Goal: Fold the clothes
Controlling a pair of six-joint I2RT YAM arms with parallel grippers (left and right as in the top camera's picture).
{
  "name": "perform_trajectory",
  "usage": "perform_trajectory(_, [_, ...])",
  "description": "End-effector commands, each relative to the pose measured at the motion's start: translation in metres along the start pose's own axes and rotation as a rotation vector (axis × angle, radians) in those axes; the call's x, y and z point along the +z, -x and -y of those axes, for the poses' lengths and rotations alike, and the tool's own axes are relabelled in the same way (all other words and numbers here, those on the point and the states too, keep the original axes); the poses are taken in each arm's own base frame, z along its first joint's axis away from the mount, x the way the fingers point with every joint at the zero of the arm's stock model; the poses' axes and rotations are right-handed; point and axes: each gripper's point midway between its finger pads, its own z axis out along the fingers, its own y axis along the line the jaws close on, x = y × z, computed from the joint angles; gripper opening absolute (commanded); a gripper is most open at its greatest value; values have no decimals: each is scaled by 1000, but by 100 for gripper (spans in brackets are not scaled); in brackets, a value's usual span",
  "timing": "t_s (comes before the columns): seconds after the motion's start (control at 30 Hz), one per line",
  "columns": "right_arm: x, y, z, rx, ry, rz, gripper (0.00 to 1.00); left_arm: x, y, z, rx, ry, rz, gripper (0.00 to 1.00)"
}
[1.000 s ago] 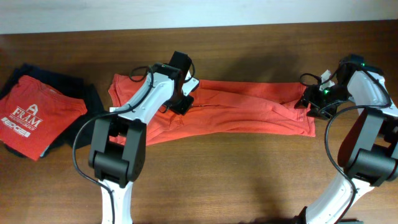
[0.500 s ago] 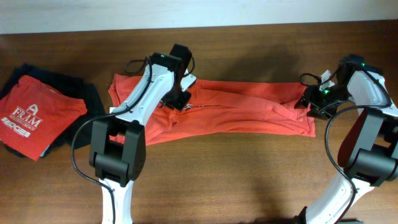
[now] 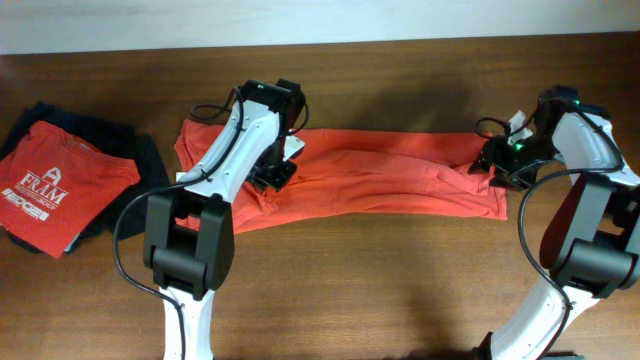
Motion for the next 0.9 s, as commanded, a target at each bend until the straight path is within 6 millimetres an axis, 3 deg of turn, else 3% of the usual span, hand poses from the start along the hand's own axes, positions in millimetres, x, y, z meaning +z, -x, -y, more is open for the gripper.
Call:
perform_trajectory(0.0, [-4, 15, 6, 20, -55, 75, 57, -4, -12, -15, -30, 12, -30, 1])
perform_trajectory(0.13, [-7, 41, 4, -20, -46, 180, 57, -3, -14, -20, -49, 1, -28, 0])
perform_trajectory(0.27, [-14, 68, -1, -62, -35, 291, 48, -3, -12, -20, -49, 2, -21, 1])
perform_trajectory(0.37, [-15, 79, -3, -78, -31, 332, 47, -3, -11, -18, -49, -8, -18, 1])
perform_trajectory(0.63, [25, 76, 9, -51, -18, 255, 39, -3, -10, -18, -50, -11, -13, 1])
perform_trajectory(0.8, [26, 79, 5, -59, 8, 266, 33, -3, -10, -18, -50, -10, -13, 0])
perform_trajectory(0.87, [26, 80, 5, -60, 8, 270, 26, -3, -10, -18, -51, -10, -13, 0])
